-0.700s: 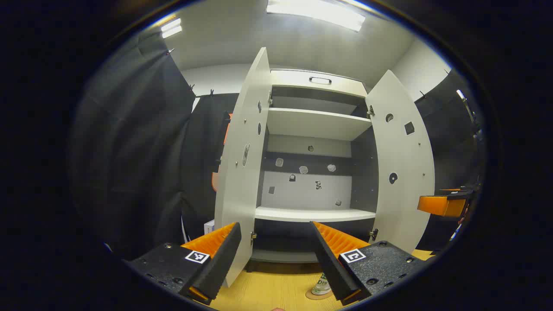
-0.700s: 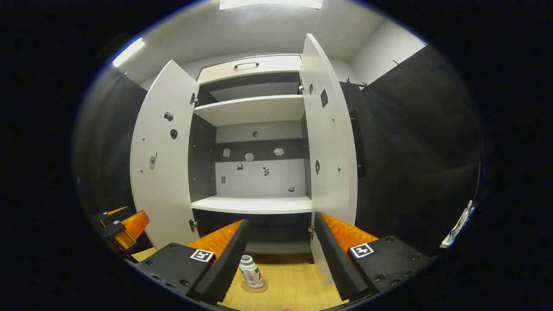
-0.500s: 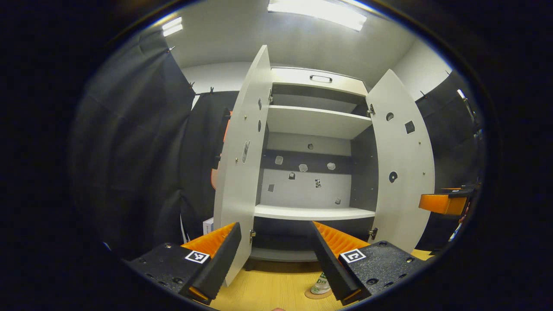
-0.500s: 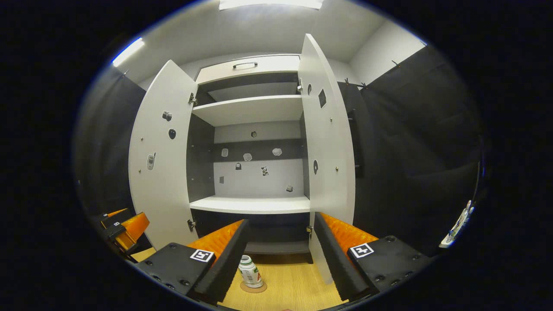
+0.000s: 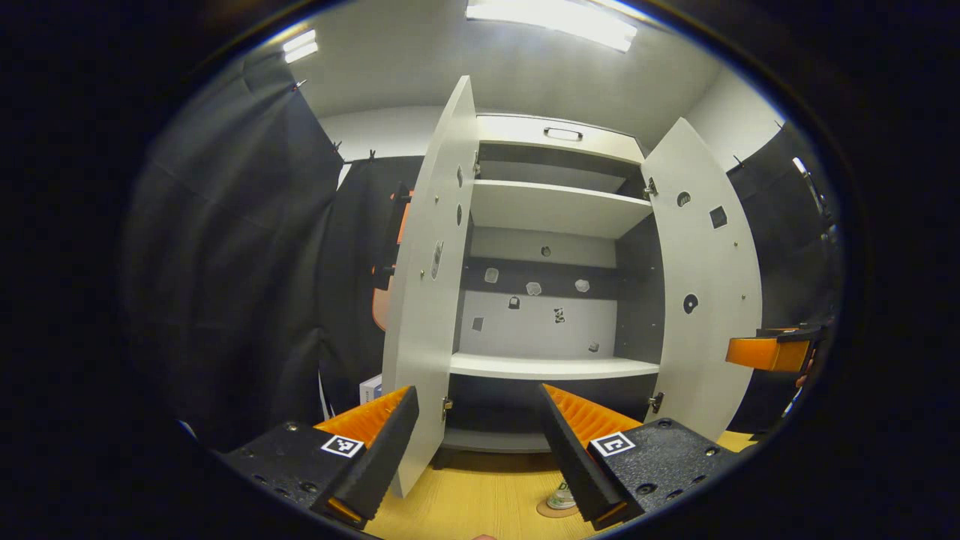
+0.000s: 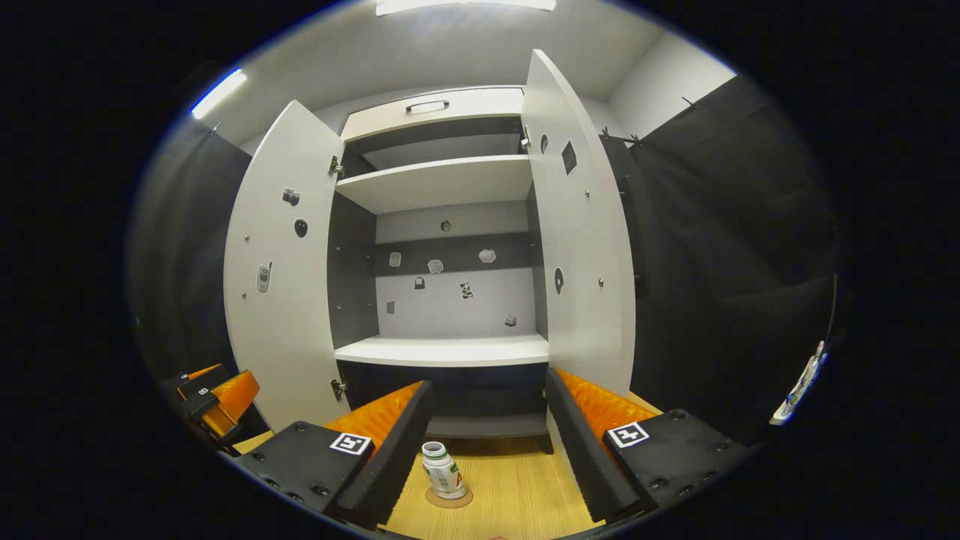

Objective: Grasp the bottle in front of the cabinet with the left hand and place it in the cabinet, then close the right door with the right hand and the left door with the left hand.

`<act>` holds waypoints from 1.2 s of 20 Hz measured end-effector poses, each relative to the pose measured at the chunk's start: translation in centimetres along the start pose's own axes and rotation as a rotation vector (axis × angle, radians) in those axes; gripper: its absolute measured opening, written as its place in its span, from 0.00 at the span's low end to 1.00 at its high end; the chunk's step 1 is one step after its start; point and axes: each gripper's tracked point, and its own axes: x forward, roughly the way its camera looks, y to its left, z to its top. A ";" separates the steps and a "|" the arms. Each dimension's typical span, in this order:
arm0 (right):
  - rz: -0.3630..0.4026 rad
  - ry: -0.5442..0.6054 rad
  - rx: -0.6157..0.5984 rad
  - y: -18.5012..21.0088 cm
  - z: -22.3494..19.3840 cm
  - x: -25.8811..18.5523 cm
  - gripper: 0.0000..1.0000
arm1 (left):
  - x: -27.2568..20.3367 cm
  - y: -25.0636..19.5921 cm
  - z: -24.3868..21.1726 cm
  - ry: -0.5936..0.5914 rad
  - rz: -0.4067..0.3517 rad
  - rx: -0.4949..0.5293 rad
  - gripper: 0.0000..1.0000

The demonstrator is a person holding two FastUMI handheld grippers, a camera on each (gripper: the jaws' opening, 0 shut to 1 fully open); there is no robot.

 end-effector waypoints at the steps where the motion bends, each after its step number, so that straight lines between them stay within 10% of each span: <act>1: 0.000 0.001 0.000 0.0 0.0 0.1 0.98 | 0.3 0.1 0.0 0.001 0.003 0.001 0.95; 13: -0.036 0.030 -0.016 -1.9 -0.5 -0.2 0.98 | 6.0 -6.9 0.3 -0.042 -0.166 -0.026 0.95; 24: -0.116 0.047 -0.108 -4.1 -1.3 -3.3 0.98 | 9.7 -18.5 -13.9 0.236 -0.434 -0.220 0.95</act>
